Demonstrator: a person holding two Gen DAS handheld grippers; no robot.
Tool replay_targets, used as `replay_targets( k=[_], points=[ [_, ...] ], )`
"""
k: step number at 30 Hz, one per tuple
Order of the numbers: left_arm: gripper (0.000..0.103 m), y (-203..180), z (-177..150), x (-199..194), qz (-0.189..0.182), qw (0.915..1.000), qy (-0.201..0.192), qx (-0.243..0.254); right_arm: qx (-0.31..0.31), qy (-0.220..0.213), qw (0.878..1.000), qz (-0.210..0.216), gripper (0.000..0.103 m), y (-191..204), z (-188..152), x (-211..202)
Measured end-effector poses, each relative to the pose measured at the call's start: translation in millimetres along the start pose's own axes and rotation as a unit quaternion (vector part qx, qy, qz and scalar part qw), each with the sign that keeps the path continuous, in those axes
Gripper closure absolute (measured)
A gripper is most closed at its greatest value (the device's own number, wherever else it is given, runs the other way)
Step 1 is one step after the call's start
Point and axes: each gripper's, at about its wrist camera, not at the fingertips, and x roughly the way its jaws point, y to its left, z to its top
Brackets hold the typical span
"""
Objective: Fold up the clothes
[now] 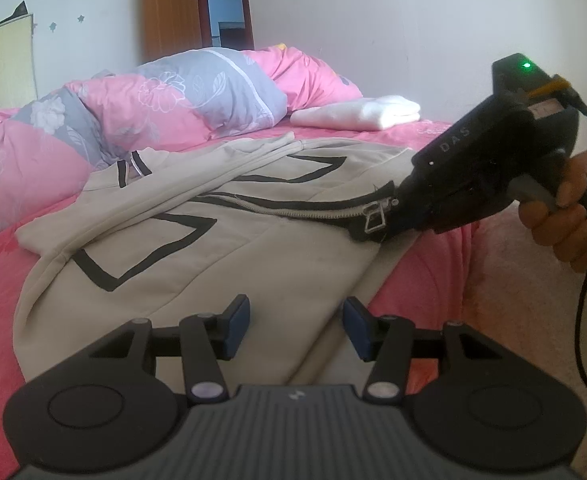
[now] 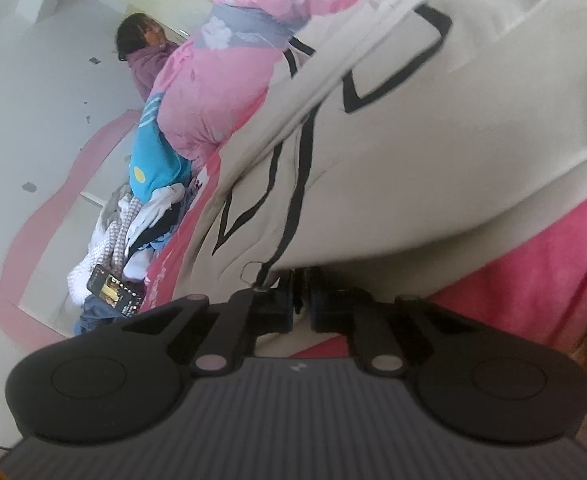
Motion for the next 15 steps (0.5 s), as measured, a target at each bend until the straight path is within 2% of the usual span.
replay_targets(
  k=[15],
  points=[
    [0.05,2,0,-5,-0.012,0.9999,0.002,-0.001,-0.009,-0.007,1.0,0.005,0.098,0,-8,-14]
  ],
)
